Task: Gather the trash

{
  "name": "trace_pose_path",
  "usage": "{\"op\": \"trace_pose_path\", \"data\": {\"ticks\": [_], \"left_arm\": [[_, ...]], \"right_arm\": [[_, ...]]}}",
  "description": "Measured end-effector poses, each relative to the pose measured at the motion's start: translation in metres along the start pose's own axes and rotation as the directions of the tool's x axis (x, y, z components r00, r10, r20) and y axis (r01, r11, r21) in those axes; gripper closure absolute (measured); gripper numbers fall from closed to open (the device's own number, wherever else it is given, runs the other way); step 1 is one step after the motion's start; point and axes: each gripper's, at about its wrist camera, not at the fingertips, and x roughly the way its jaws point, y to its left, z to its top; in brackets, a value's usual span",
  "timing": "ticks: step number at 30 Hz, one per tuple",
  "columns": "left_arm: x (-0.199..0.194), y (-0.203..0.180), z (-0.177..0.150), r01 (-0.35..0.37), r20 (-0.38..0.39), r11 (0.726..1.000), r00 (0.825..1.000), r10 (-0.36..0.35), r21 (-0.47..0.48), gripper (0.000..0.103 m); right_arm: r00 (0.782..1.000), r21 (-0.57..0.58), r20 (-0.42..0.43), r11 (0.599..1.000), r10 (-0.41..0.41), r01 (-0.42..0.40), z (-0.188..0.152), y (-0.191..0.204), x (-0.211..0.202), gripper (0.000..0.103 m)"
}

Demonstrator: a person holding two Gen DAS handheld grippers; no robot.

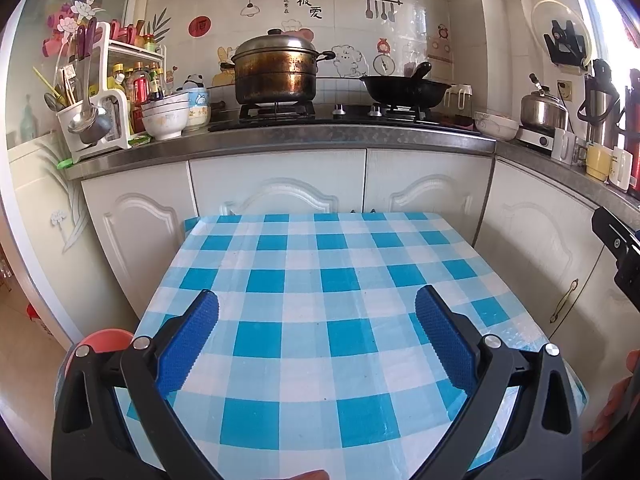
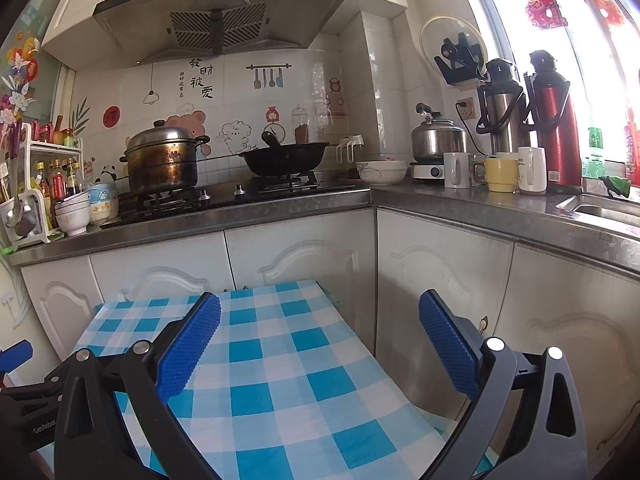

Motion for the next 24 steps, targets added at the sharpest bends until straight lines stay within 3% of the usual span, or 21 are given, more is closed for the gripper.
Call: {"op": "trace_pose_path", "data": {"ticks": [13,19,24], "left_arm": [[0.016,-0.001,-0.005,0.016,-0.049,1.000,0.999,-0.016,-0.004,0.004],[0.050,-0.001,-0.020,-0.026,-0.135,1.000,0.990,0.026,0.002,0.004],[0.093,0.005,-0.037,-0.099,-0.243,0.995,0.966,0.093,-0.013,0.004]], "right_arm": [[0.999,0.006,-0.030,1.000,0.021,-0.021,-0.008,0.002,0.011,0.005],[0.988,-0.015,-0.142,0.998,0.056,-0.059,-0.026,0.012,0.043,0.005],[0.955,-0.046,-0.285,0.994,0.084,-0.101,-0.048,0.025,0.081,0.005]]}}
